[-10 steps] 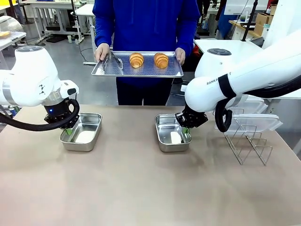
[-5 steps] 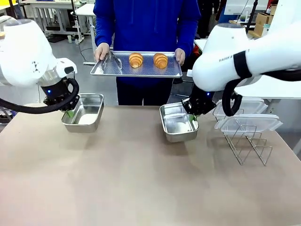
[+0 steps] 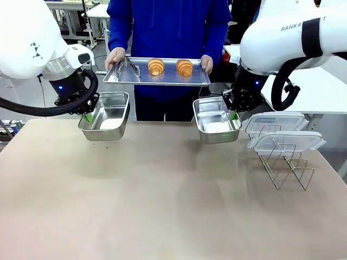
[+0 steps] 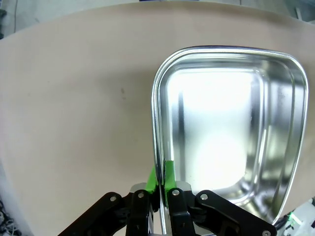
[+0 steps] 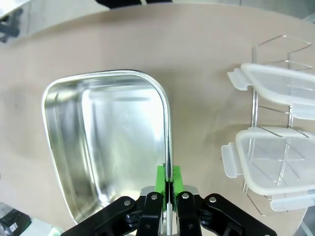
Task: Place the bread in airtight containers.
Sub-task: Lift both Airtight Container, then once an object is inside an Airtight Container , place the container in the center of the table.
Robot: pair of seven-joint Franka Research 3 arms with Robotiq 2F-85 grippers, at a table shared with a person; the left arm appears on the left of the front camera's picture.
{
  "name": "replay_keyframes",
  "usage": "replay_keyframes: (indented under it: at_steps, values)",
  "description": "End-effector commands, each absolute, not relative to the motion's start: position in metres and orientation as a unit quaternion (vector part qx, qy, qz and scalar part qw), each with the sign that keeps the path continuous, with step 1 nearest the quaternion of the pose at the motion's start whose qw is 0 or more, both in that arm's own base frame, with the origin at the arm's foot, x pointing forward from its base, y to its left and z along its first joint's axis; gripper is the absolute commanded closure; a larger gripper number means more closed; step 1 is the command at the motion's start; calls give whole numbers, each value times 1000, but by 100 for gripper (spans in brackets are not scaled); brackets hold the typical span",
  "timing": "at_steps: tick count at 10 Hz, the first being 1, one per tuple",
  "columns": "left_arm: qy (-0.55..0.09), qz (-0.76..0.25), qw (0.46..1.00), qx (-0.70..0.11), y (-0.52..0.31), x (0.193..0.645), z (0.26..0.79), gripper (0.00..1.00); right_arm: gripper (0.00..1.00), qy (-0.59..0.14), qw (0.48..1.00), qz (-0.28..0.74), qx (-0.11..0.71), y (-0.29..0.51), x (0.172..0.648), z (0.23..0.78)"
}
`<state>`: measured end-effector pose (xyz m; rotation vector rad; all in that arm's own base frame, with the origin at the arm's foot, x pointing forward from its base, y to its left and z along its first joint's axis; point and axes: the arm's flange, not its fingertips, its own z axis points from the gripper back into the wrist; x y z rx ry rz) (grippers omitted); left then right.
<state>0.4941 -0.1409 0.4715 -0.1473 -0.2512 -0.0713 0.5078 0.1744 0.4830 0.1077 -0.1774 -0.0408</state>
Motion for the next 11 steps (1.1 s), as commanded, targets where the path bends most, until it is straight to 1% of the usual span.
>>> replay_keyframes:
  at_steps: [1, 3, 4, 11]
  values:
    - [-117, -24, 990, -76, -146, 493, 473, 100, 100, -101, 991, -8, 90, 162, 502, 485]
    - [-110, -33, 991, -71, -152, 492, 470, 100, 100, -115, 986, 7, 122, 155, 498, 489]
    - [-117, -36, 990, -73, -146, 492, 469, 100, 100, -94, 992, -17, 77, 167, 507, 488]
    - [-117, -36, 990, -73, -146, 492, 469, 100, 100, -94, 992, -17, 77, 167, 507, 488]
